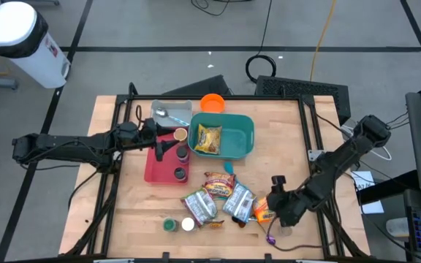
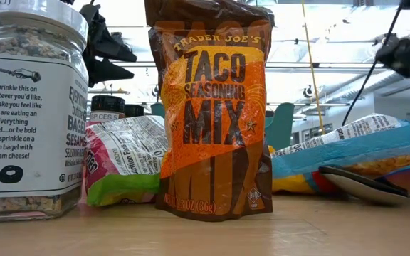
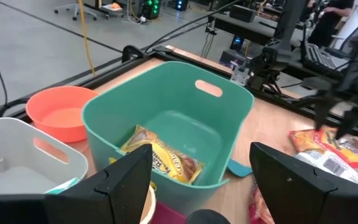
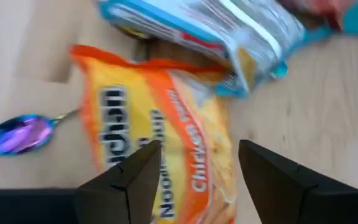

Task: Pick & Place Food Item
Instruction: Put the orange noodle pack into the green bin

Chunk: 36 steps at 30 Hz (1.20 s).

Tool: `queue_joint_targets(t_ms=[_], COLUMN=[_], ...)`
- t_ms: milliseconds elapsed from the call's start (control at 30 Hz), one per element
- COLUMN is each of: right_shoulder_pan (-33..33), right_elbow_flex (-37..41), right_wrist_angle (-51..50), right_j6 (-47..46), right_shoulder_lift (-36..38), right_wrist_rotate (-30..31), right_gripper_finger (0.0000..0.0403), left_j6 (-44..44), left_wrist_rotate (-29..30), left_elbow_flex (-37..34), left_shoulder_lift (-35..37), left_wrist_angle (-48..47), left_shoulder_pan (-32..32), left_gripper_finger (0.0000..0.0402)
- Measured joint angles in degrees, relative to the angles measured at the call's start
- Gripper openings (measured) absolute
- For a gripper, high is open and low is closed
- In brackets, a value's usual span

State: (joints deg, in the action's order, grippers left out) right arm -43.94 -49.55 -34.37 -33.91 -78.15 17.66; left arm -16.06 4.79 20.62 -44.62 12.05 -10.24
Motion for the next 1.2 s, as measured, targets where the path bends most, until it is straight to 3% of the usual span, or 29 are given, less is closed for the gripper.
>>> queue_joint_targets(t_ms=[200,367,867,1200], right_shoulder_pan=[1.9,3.4,3.9,3.9], right_elbow_flex=[4.4,6.6,7.0,7.0], right_wrist_angle=[3.9,4.5,5.2,8.1], right_j6=[-2.7,-4.6,-1.8,3.5], right_shoulder_lift=[0.0,0.2,5.2,11.5], right_wrist_rotate=[-7.4,-9.1,-10.3,-10.3], right_gripper_finger=[0.0203,0.0178,0.0011,0.0002], left_j6=[-0.7,-0.7,-0.7,-0.7], left_wrist_rotate=[-0.3,-0.3,-0.3,-0.3], left_elbow_flex=[0.0,0.0,0.0,0.0], left_shoulder_lift=[0.0,0.0,0.0,0.0], left_wrist_angle=[0.0,0.0,0.0,0.0], left_shoulder_pan=[0.0,0.0,0.0,0.0], left_gripper_finger=[0.0276,0.0276,0.0276,0.0276])
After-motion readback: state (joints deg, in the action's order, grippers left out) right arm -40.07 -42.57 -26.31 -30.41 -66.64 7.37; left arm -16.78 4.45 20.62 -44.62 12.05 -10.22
